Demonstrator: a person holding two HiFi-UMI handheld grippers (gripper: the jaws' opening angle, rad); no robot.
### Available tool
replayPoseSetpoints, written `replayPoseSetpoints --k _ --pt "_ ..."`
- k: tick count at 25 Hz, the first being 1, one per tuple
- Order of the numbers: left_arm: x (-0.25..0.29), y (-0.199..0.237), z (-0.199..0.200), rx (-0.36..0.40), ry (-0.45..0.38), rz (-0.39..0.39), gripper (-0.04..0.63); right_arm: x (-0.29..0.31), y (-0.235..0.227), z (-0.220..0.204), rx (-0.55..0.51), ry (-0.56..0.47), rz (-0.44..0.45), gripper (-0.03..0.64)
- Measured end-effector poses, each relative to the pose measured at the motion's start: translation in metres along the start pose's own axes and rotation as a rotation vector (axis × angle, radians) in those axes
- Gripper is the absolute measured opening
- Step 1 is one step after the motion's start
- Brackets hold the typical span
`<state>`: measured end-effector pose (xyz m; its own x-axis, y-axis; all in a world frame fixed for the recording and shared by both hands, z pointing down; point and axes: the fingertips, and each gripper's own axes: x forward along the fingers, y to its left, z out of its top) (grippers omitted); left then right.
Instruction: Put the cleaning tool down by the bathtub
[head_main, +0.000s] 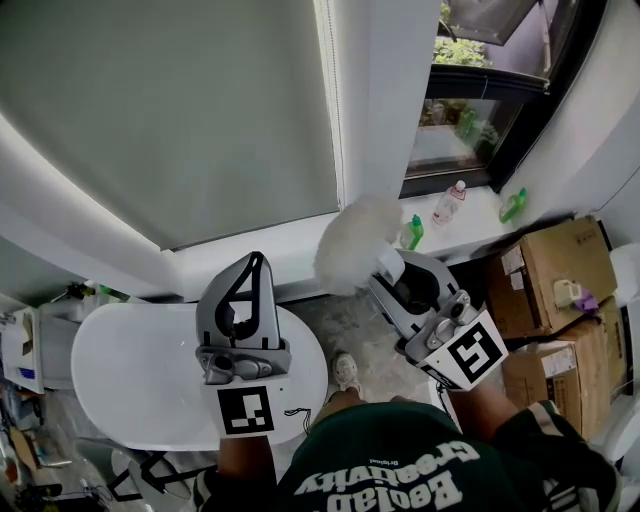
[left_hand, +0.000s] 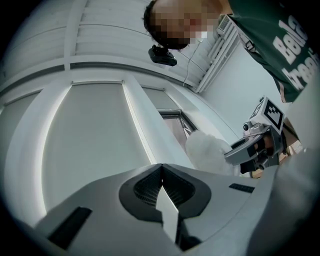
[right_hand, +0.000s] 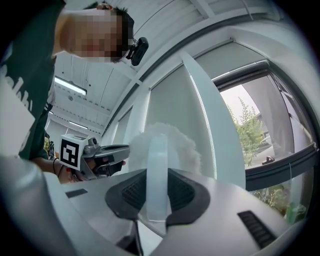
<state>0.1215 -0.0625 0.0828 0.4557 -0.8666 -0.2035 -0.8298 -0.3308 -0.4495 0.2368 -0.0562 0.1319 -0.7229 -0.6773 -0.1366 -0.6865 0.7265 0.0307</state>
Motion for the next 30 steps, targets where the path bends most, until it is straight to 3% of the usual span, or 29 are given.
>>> replayPoseSetpoints --k 6,11,19,30 --pt "0.003 0.033 -0.026 -0.013 0.012 0.031 0.009 0.037 -0.001 -0.001 -0.025 -0.027 0.007 0.092" --pt "0.012 0.062 -0.054 -0.026 0.023 0.065 0.009 0.071 -0.005 -0.016 -0.018 0.009 0.007 0.092" --pt "0.012 0.097 -0.112 -0.038 0.115 0.12 0.009 0.112 -0.013 -0.042 -0.026 0.089 0.036 0.092" --pt "-0.012 0.133 -0.137 -0.039 0.158 0.222 0.009 0.169 0.006 -0.062 -0.006 0.092 0.177 0.092"
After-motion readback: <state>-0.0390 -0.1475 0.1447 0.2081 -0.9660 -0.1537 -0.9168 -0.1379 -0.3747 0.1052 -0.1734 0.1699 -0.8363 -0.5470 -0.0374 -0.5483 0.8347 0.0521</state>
